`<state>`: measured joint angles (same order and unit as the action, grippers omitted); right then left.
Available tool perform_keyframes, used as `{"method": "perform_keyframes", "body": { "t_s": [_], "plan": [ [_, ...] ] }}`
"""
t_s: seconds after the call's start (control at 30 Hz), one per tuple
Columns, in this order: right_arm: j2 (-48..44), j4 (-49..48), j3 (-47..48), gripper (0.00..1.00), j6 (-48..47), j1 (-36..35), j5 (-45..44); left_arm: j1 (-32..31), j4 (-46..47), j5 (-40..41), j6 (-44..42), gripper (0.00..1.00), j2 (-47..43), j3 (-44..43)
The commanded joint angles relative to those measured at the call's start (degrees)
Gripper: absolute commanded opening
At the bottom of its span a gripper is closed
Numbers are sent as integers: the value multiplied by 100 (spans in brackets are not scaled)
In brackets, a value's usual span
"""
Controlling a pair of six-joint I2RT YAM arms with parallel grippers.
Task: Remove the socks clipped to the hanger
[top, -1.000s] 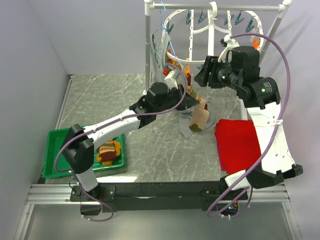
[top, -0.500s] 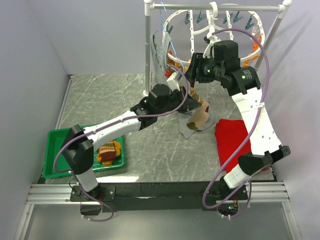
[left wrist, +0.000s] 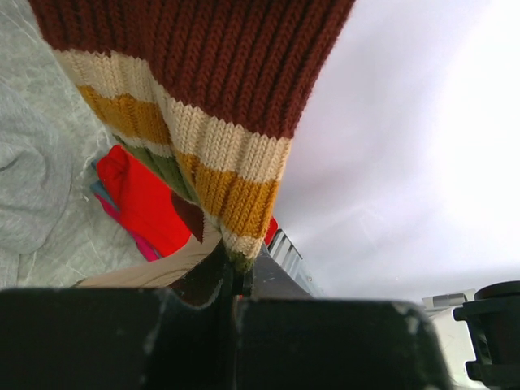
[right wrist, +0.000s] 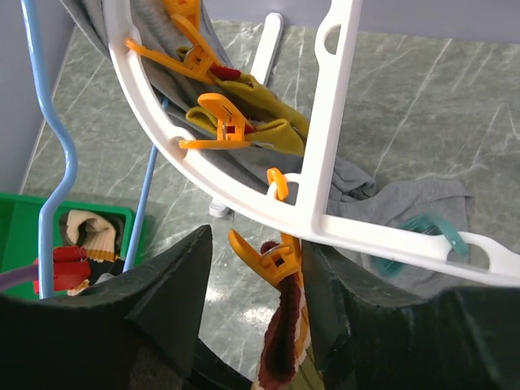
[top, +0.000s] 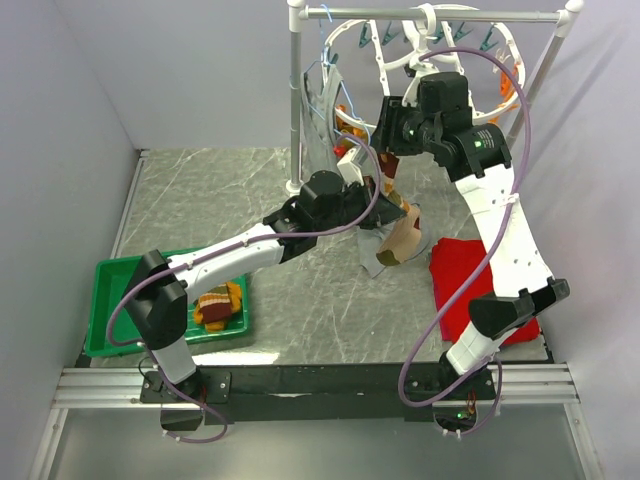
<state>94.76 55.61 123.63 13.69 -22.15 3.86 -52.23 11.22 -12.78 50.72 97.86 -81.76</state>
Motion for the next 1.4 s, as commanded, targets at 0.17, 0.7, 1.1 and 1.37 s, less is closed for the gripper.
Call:
{"method": "perform_keyframes", "body": {
  "t_s": [0.17, 0.7, 1.1, 1.37],
  "plan": [
    [-168, -516, -173, 45, -69, -35, -210, -77, 29, -111, -27, 1, -294, -165],
    [-239, -587, -393, 4, 2, -35, -368, -156, -173, -287, -44, 1, -1206, 1231],
    [-450, -719, -674, 4, 54, -17, -447, 115, -2992, 1935, -528, 1, -3352, 2481],
    [-388, -684, -674, 4, 55, -26, -456, 1996, -5144, 2876, -440, 1, -4239, 1998]
  ]
}}
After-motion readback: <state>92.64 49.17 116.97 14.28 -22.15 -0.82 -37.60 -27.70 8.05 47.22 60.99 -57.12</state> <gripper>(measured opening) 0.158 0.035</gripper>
